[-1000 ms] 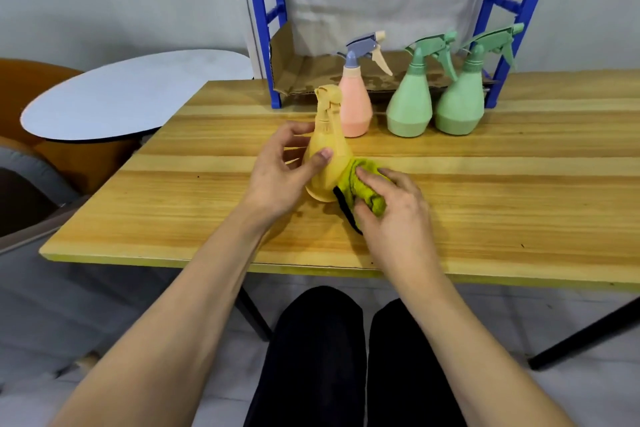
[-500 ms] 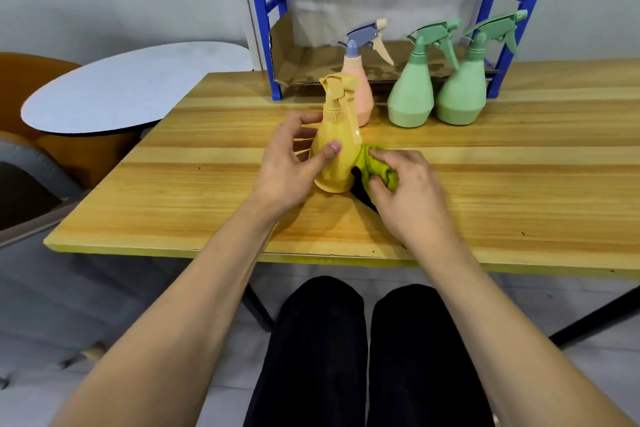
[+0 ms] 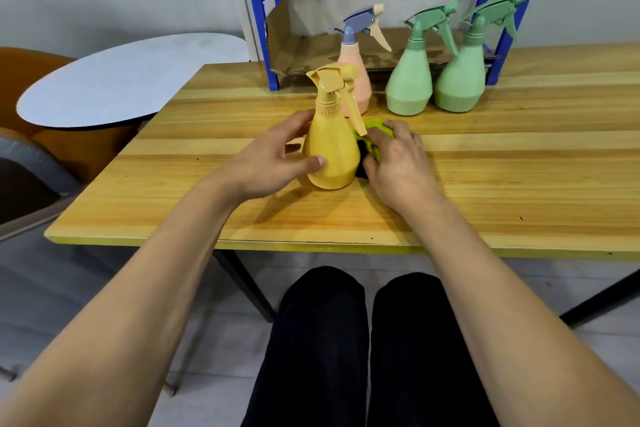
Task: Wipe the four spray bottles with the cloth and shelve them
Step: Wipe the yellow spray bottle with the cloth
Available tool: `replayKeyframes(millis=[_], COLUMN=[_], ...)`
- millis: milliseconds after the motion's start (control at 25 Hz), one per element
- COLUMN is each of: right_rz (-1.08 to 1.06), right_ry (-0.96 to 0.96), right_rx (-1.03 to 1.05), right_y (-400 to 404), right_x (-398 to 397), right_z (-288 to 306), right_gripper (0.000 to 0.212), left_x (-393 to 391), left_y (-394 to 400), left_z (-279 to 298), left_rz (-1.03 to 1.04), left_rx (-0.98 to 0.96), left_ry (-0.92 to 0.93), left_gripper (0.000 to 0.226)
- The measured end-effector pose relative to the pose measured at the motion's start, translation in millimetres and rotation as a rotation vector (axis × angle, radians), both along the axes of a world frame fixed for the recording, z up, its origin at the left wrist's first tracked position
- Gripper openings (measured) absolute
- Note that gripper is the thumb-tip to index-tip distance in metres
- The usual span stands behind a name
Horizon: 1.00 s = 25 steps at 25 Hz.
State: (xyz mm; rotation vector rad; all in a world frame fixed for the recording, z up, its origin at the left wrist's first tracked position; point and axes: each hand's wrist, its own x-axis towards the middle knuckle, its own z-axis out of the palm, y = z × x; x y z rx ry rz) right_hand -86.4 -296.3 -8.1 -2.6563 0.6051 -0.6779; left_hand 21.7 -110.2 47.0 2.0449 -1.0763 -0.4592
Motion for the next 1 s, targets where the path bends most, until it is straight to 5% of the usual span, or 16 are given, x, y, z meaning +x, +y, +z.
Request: replayKeyframes(millis=[160,440,640,760,880,1000], right_rz=[-0.011,-0.038,-0.008,-0.012,-0.003,0.002], right_ry=[0.035,-0.005,-0.018,-0.047,-0.060,-0.039], right_rx=[-0.077,-0.134,-0.139,-0.088,-0.038,-0.035], right_y=[2.1,24.8,34.3,33.9,32.8,31.4], right_x=[-2.4,-26.4,-38.2,-37.2,-37.7,-36.8], right_z=[2.0,-2.4,-5.8,-6.4,-7.3,-5.4], right_gripper=[0.045,0.042,0.041,0.041,0.041,0.041], left_x=[-10.6,-37.2,-59.1,-47.6,-8.8,16.4], left_y=[-3.5,-31.8,-54.9,-33.5,-6.1,9.2], left_z=[-31.2,-55.5,-43.4,-31.5,-21.0,-17.7], left_rz=[0.010,0.423,0.619,0.603,0.448,0.090], left_rx=[-0.181,-0.359,-0.359,-0.280,-0.310,-0.296], left_ry=[0.026,-0.238,-0.151,-0.126,0.119,0.398], left_gripper=[0.072,0.071,0.068,0.059,0.038,0.061])
